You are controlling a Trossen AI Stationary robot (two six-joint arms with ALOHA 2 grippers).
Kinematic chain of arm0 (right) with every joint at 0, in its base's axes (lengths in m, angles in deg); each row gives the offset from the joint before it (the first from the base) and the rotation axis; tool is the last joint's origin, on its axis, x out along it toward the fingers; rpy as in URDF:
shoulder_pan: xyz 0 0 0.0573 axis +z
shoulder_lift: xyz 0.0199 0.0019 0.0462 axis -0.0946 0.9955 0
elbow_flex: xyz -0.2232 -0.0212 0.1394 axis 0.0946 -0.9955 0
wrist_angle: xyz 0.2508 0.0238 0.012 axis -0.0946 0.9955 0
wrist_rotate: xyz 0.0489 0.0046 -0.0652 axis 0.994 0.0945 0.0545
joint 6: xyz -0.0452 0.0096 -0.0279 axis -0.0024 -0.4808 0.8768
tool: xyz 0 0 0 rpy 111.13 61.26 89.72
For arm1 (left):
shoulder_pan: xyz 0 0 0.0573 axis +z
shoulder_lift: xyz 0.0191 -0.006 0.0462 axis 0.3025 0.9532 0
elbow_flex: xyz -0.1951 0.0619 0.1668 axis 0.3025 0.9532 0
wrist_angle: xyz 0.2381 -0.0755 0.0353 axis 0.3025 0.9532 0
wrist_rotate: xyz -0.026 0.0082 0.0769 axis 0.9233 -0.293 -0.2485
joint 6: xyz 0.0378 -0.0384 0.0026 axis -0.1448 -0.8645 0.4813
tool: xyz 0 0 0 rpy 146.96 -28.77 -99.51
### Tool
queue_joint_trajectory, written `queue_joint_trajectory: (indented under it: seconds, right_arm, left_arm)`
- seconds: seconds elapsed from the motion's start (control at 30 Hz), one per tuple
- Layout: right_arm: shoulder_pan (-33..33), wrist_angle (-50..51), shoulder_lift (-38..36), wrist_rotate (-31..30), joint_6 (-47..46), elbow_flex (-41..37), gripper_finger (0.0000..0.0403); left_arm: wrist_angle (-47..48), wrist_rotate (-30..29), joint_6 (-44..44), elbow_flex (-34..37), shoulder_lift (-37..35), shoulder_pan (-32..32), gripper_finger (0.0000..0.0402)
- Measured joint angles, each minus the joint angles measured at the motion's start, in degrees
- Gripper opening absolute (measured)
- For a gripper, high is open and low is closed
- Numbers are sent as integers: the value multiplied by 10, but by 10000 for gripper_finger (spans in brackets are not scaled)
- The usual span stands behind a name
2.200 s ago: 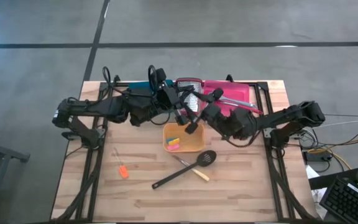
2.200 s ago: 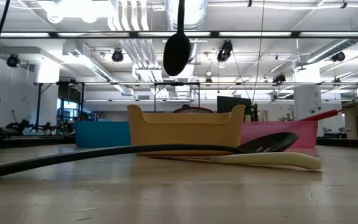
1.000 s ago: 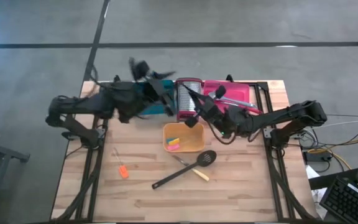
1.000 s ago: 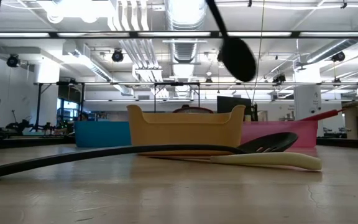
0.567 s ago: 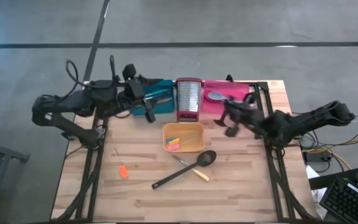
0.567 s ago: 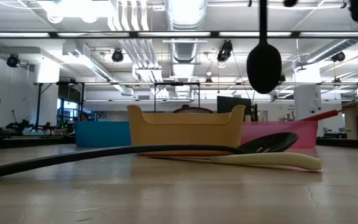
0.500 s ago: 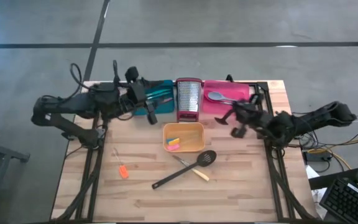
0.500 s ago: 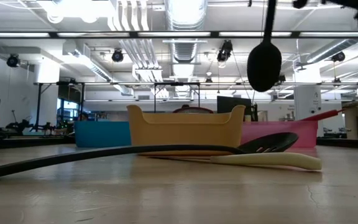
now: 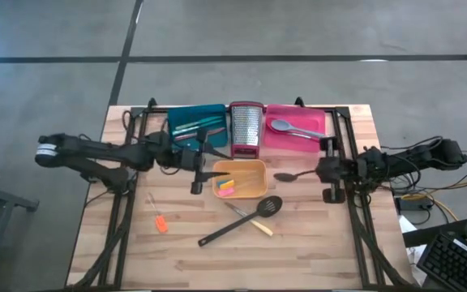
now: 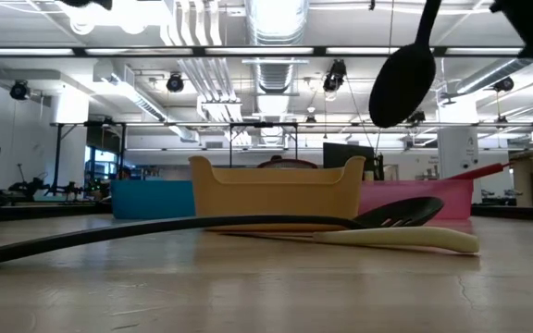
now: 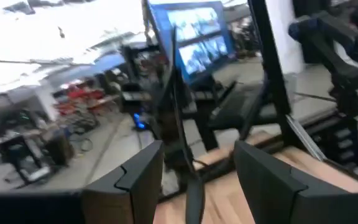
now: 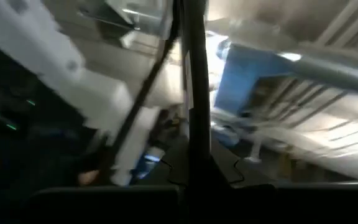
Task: Pick & Place Kitchen Items
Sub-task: Put the black serving spoon into the pink bin
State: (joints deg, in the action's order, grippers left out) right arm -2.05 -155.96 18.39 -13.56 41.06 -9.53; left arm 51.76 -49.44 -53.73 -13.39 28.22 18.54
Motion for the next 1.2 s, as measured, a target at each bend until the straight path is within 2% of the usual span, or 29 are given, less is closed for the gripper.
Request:
queue_joint_trajectory:
  seconds: [0.1, 0.2, 0.27, 0.37, 0.57, 0.8, 1.2]
  right_arm:
    - [-1, 98, 22, 45, -46, 54, 11]
    - [6, 178, 71, 98, -77, 114, 11]
    - [15, 182, 111, 131, -79, 152, 11]
    - [33, 179, 167, 187, -70, 210, 11]
    - [55, 195, 261, 258, -44, 298, 11]
    - [51, 221, 328, 260, -43, 353, 11]
    - [51, 227, 349, 301, -49, 385, 11]
  left_arm:
    - [-2, 84, -14, 14, 18, 30, 202]
    - [-10, 214, -25, 9, 40, 51, 202]
    - [-10, 298, -31, 1, 60, 57, 202]
    - [-14, 366, -33, -10, 88, 58, 202]
    - [-53, 384, -23, -13, 149, 50, 202]
    - [-66, 384, -14, -39, 205, 26, 202]
    - [-51, 381, -12, -117, 274, -9, 202]
